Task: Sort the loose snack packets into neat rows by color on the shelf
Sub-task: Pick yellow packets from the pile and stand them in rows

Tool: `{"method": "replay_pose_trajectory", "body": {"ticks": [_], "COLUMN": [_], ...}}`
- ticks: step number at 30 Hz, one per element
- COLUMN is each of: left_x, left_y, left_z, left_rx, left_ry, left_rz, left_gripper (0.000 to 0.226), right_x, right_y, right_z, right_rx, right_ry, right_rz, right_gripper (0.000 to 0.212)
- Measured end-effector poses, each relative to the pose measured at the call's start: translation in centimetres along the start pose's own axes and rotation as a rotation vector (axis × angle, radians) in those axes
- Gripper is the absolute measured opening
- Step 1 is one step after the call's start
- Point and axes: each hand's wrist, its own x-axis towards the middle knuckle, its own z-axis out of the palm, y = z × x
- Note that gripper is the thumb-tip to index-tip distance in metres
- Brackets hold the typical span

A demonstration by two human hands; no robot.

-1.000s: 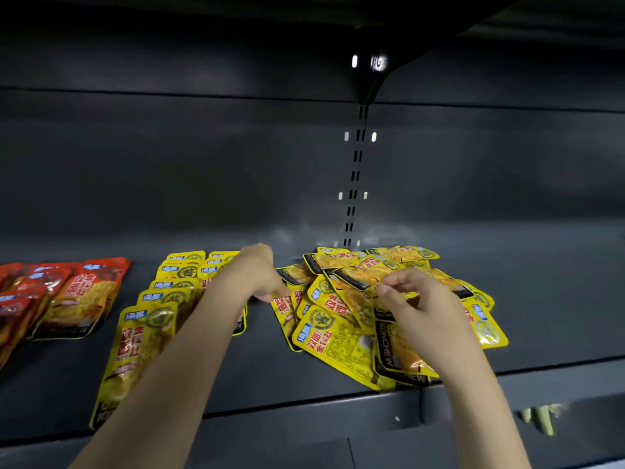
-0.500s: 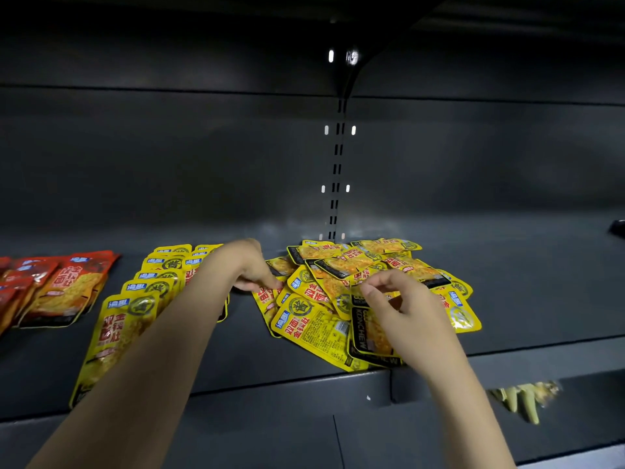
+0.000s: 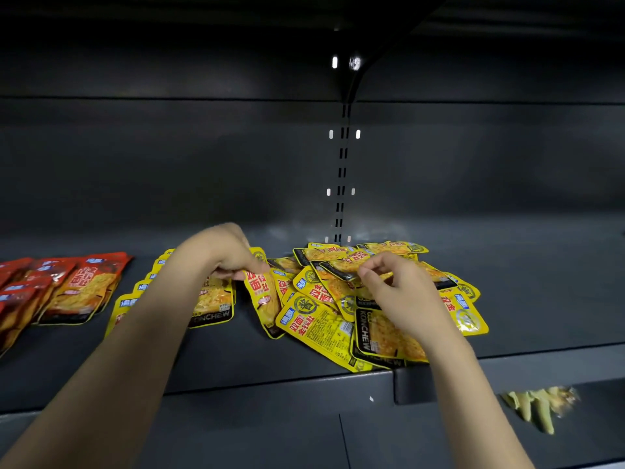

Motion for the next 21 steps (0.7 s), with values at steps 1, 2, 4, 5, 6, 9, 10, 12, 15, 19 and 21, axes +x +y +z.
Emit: {"method": "replay_pose_trajectory", "body": {"ticks": [1,2,4,5,6,9,10,12,15,19,21], "left_x": [-0.6,-1.2,-2.4,-3.0,-3.6,-5.5,-6.3,-7.6,-8.9,-9.4,-9.2], "left_y": [-0.1,-0.2,-0.7,-0.9,-1.2,-2.0,-2.2,-2.6,-3.4,-4.5,-4.8], "left_z": [-0.3,-0.5,-0.7,-0.6,-0.4,0.7,1.1,2.0,3.1,4.1,4.6], "left_rx": [-0.060,-0.116,-0.166,-0.170,-0.189,-0.324,-0.376,-0.493,-0.656,-0.857,-0.885], "left_ry": [0.049,0.103,0.232,0.306,0.373,0.479,0.496,0.522,0.569,0.614,0.618], "left_rz": [0.010,0.024,0.063,0.088,0.115,0.201,0.228,0.266,0.277,0.253,0.240], "left_gripper": [0.025,0.025,0.024,0.023,0.023,0.023,0.022,0.020,0.013,0.012,0.014], "right_x": [0.6,1.3,2.9,3.7,4.6,7.2,8.0,9.0,9.2,9.1,8.6], "right_y": [-0.1,-0.3,-0.7,-0.8,-0.9,-0.6,-0.5,-0.2,0.0,0.6,0.8], "right_z": [0.0,0.1,0.4,0.5,0.6,0.8,0.8,0.9,1.0,1.4,1.8], "right_rx": [-0.012,-0.032,-0.099,-0.143,-0.194,-0.354,-0.408,-0.511,-0.575,-0.660,-0.666], "right_ry": [-0.009,-0.019,-0.041,-0.054,-0.068,-0.117,-0.148,-0.243,-0.354,-0.455,-0.483], "right_rz": [0.003,0.006,0.008,0.013,0.025,0.093,0.122,0.182,0.286,0.327,0.314], "right_gripper": [0.010,0.011,0.013,0.013,0.012,0.013,0.018,0.041,0.086,0.110,0.105]}}
